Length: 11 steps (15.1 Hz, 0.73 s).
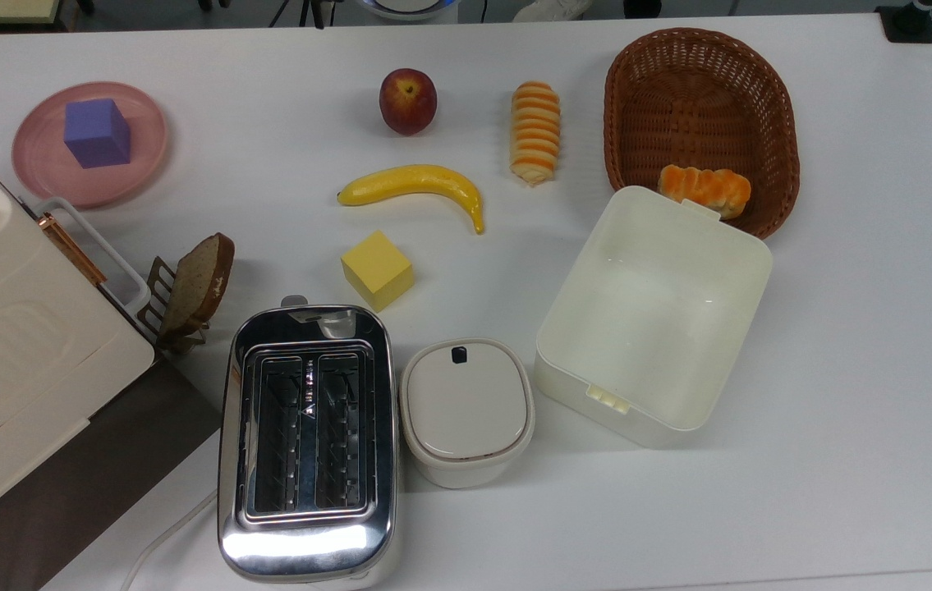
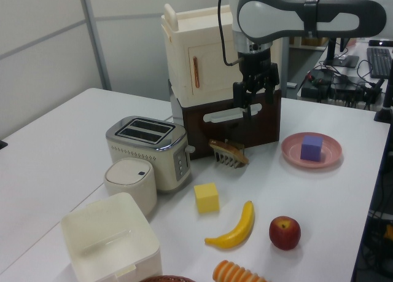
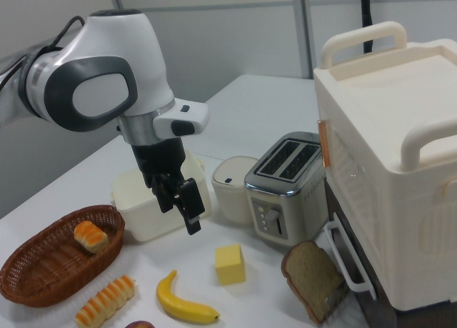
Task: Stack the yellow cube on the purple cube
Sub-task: 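Move the gripper from above the oven toward the yellow cube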
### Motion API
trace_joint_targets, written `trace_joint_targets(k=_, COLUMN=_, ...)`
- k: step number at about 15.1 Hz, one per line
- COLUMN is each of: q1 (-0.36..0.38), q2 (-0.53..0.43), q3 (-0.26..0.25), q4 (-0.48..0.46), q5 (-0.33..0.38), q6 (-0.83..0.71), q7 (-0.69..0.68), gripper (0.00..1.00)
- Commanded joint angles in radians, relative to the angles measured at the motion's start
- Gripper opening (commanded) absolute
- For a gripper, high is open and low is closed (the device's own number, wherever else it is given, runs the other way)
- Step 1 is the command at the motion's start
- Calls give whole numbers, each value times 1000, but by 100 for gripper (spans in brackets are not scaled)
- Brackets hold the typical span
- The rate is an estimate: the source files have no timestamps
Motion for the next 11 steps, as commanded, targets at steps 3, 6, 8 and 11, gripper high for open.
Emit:
trace_joint_targets(k=3, q1=3, q2=7, q3=2, q4=15, q5=7, q6=-11, q7=16, gripper=100)
trace_joint_targets(k=6, q1=5, q2=10, q3=4, q4=15, q5=7, q6=-9, q7=15, gripper=100)
trace_joint_targets(k=8, q1=5, q2=10, q3=2, q4=15, q5=7, q6=-9, q7=15, gripper=100)
trace_joint_targets(k=11, q1=5, q2=15, q3=7, q4=14, q5=5, q6=-6, q7=13, gripper=100)
